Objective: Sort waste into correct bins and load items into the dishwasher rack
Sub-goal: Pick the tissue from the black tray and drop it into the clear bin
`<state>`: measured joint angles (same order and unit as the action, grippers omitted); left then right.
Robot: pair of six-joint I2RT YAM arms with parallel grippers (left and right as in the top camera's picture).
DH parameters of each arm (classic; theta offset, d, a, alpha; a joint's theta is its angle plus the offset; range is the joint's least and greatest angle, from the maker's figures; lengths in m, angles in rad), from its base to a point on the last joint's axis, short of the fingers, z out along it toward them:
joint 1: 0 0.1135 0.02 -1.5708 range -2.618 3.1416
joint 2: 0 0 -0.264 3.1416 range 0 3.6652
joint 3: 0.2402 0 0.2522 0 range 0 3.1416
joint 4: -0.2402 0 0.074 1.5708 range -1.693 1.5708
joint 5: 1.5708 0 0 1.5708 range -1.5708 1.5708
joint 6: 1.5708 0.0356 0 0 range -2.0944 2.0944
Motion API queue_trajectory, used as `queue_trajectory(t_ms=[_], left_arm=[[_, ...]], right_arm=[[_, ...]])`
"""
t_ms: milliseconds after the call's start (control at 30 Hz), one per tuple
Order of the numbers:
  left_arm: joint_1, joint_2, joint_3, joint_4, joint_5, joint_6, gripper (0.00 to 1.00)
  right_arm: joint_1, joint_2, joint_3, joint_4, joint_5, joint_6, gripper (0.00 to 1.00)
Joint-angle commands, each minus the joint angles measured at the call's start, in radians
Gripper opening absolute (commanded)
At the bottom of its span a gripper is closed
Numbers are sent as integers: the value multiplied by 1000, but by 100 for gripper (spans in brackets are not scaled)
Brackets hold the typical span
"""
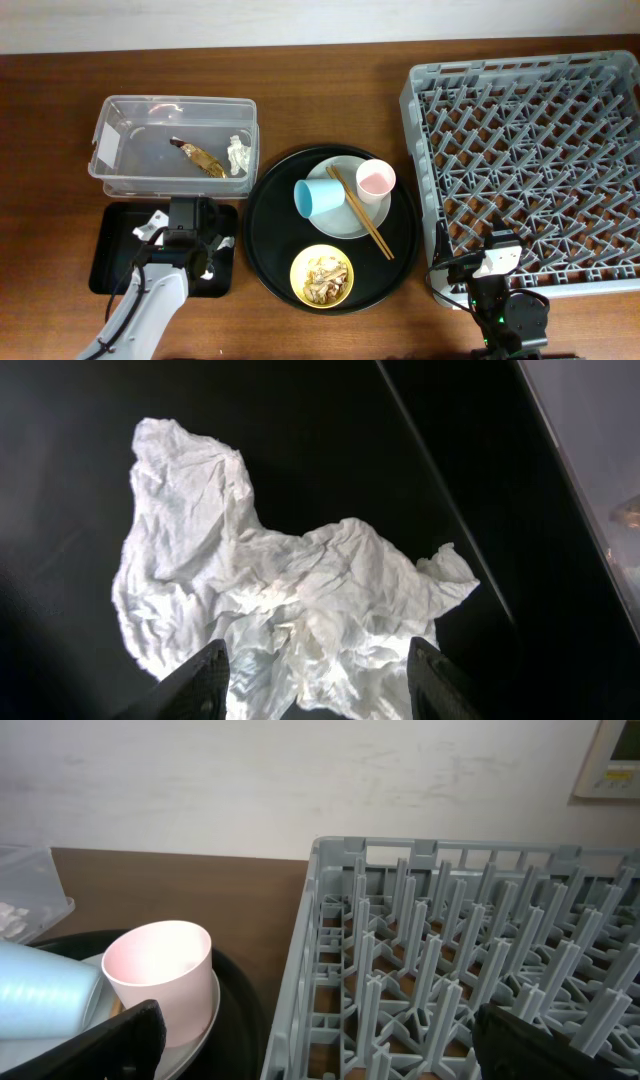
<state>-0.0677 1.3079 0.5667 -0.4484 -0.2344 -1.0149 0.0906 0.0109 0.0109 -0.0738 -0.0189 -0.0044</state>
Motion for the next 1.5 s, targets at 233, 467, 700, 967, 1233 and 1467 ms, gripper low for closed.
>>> queue_trajectory(t_ms=[233,467,700,967,1233,1467], left_arm=[[5,39,-9,14,11,-9,50],[5,39,-9,12,10,-2,48],[5,39,-9,-10,10,-1,34],[5,-84,70,-86,10,213,0],[5,-318,256,-264,11,266,0],[5,-362,291,16,11,400,0]], right_arm=[[-66,-8,-5,-5,5,-3,99],[-66,-8,-5,-5,5,-3,99],[-66,-8,-5,-5,5,-3,99],[-66,-8,-5,-4,5,-3,99],[-65,-8,-5,-5,5,-3,99],[-65,-8,-5,-4,5,-3,99]])
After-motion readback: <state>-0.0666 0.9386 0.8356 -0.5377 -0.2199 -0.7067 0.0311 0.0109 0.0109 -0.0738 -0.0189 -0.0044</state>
